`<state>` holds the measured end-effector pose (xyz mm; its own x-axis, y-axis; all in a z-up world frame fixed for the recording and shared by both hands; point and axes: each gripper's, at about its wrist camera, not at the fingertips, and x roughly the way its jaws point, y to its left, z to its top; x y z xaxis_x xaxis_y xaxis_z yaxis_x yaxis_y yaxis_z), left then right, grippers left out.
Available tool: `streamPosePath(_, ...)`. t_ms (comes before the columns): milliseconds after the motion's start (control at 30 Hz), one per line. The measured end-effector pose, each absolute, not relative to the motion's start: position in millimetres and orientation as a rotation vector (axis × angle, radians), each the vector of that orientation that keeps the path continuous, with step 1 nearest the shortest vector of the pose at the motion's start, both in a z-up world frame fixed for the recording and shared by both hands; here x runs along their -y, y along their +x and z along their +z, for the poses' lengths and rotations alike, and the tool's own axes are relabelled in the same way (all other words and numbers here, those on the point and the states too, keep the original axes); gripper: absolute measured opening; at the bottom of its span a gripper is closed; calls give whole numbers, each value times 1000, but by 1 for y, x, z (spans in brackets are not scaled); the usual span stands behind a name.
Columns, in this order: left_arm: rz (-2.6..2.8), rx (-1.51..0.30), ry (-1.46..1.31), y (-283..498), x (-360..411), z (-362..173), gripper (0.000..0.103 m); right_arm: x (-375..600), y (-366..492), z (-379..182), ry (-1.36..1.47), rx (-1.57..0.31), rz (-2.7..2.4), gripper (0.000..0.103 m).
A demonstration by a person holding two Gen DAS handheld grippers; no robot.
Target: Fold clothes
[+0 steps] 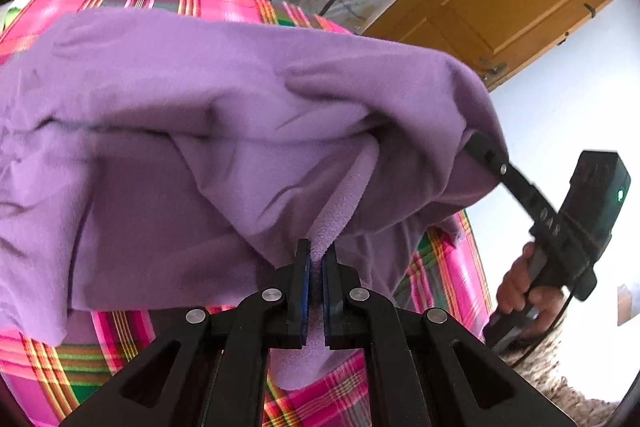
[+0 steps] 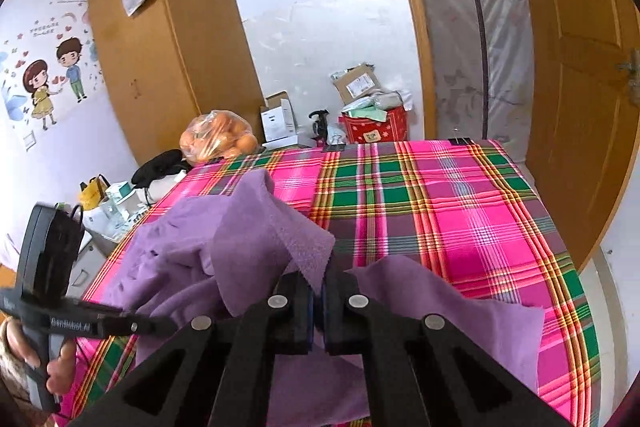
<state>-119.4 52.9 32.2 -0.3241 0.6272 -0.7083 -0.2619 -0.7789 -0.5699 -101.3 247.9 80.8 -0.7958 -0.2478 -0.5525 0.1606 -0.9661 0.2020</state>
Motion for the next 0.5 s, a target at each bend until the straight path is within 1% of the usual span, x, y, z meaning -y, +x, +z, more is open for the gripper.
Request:
streamPosePath(233, 2121, 481, -1376, -120, -50, 25, 5, -259, -141, 85, 898, 207, -2835, 3)
streamPosePath(500, 2077, 462, -1406, -125, -47, 12, 5, -268, -182, 75, 960, 197, -2863, 3)
